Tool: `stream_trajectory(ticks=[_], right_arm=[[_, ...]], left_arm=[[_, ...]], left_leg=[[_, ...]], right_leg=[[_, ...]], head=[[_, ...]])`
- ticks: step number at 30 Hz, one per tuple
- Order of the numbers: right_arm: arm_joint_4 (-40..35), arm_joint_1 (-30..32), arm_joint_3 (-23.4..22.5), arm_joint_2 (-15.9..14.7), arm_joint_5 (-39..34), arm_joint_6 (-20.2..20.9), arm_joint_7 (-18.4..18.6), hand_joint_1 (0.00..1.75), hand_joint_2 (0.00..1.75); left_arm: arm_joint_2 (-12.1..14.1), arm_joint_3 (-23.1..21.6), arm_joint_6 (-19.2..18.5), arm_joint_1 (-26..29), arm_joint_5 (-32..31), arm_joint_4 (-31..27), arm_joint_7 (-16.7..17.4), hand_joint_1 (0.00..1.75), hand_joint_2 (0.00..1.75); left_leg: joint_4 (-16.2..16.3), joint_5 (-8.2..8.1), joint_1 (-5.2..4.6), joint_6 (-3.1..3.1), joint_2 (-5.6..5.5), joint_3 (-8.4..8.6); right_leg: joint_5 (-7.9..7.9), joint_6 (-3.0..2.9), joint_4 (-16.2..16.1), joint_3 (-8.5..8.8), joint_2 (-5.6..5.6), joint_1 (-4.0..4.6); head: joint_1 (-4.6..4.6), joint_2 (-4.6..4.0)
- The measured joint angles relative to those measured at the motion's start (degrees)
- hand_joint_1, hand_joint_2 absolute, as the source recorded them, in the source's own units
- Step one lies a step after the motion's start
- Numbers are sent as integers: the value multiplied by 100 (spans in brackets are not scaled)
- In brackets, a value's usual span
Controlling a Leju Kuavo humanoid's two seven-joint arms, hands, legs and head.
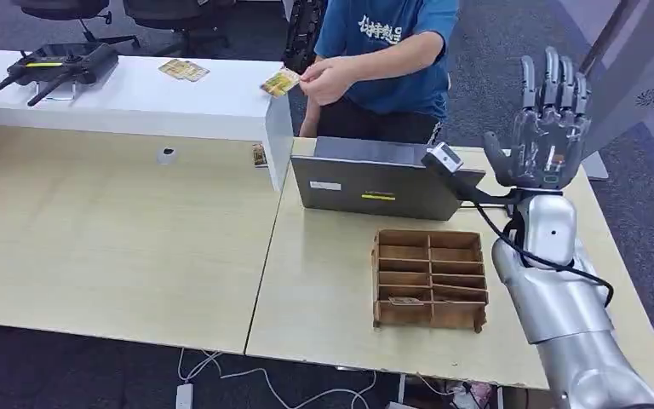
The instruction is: Pass the card to the sensor for recognition and then transmit it.
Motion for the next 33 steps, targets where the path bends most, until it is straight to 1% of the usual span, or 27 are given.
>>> stream_trajectory(ticks=[9, 14, 18, 26, 33], right_arm=[[-35, 68, 0, -2, -48, -59, -11, 0, 175], [-155, 178, -15, -41, -318, -120, -107, 0, 175], [-422, 396, -35, -85, -518, -131, -186, 0, 175], [-1202, 972, -166, -288, -883, -109, -319, 0, 175], [-1517, 1175, -216, -400, -918, -107, -337, 0, 175]], left_arm=[[0, 0, 0, 4, 22, 0, -2, 0, 0], [2, 0, 4, 9, 72, 0, -15, 0, 0], [7, 0, 7, 12, 127, 0, -18, 0, 0], [15, 0, 15, 25, 221, 0, -63, 0, 0], [17, 0, 15, 25, 227, 0, -68, 0, 0]], left_leg=[[0, 0, 0, 0, 1, 2], [0, 0, 0, 0, 1, 2], [0, 0, 0, 0, 2, 2], [0, -1, 0, 0, 1, 1], [0, 0, 0, 0, 4, 2]], right_leg=[[0, 0, 0, 0, 1, 0], [0, 0, 0, 0, 1, 0], [0, 0, 0, -1, 2, 0], [0, 0, -1, -1, 1, 0], [0, 0, -1, -1, 3, 0]], head=[[0, 0], [0, 0], [0, 0], [2, 0], [0, 0]])
